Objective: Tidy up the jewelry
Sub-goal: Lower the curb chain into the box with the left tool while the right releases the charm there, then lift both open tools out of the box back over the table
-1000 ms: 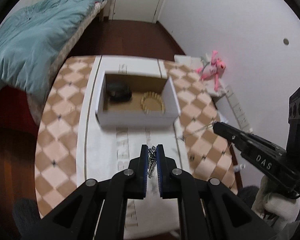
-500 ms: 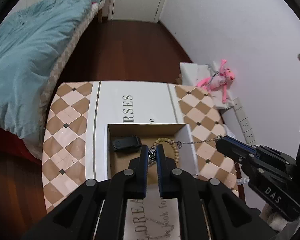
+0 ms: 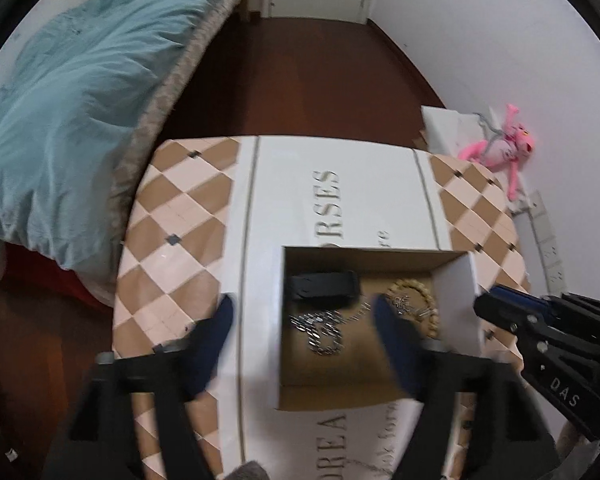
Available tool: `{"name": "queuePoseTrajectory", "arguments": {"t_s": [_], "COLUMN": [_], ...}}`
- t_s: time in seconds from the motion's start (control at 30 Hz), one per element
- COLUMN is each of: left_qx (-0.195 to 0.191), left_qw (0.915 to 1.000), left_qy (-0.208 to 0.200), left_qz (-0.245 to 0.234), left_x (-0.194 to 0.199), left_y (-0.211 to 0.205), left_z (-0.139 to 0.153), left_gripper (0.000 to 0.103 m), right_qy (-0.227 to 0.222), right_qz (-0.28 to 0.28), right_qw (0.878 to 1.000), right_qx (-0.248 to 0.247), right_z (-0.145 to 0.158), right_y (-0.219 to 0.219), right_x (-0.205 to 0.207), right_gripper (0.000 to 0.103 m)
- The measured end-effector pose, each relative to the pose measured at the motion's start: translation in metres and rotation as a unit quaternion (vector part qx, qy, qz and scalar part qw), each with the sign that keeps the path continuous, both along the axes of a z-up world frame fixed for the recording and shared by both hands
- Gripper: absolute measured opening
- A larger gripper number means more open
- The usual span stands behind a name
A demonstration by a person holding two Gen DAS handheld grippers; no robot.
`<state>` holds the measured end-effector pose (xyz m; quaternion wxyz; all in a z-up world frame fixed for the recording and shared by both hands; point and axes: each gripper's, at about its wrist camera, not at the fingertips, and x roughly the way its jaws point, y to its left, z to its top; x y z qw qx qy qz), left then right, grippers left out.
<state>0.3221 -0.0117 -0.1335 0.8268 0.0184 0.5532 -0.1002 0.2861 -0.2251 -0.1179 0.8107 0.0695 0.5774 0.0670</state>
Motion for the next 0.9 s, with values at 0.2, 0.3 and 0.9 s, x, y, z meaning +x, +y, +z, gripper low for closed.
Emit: {"name": "queuePoseTrajectory", "arguments": {"t_s": [0.2,0.3,0.9], "left_qx": [0.046,0.069,0.069], "left_qw": [0.9986,0.9967,0.9942], "left_qy": [-0.015,-0.030,-0.066], "left_qz": [0.023,0.032,0.050], "left_x": [-0.006,-0.015,-0.058], "left_y": [0.006,0.009,0.021], "left_z": [-0.011,-0.017,-0.013], "left_gripper": [0.103,0.103,0.103], "right_qy": [0.012,0.020,-0.026], "right_qz": [-0.039,-0.063,-0.116], "right_qw": [0.996,0.993,0.987], "right_qx": [-0.077,-0.100,-0.110], "right_z": [-0.018,-0.029,-0.018], "right_y": [-0.006,-0.009,0.001], "right_x": [-0.016,-0.026,-0.072], "right_gripper": [0.087,0.099,0.101]}}
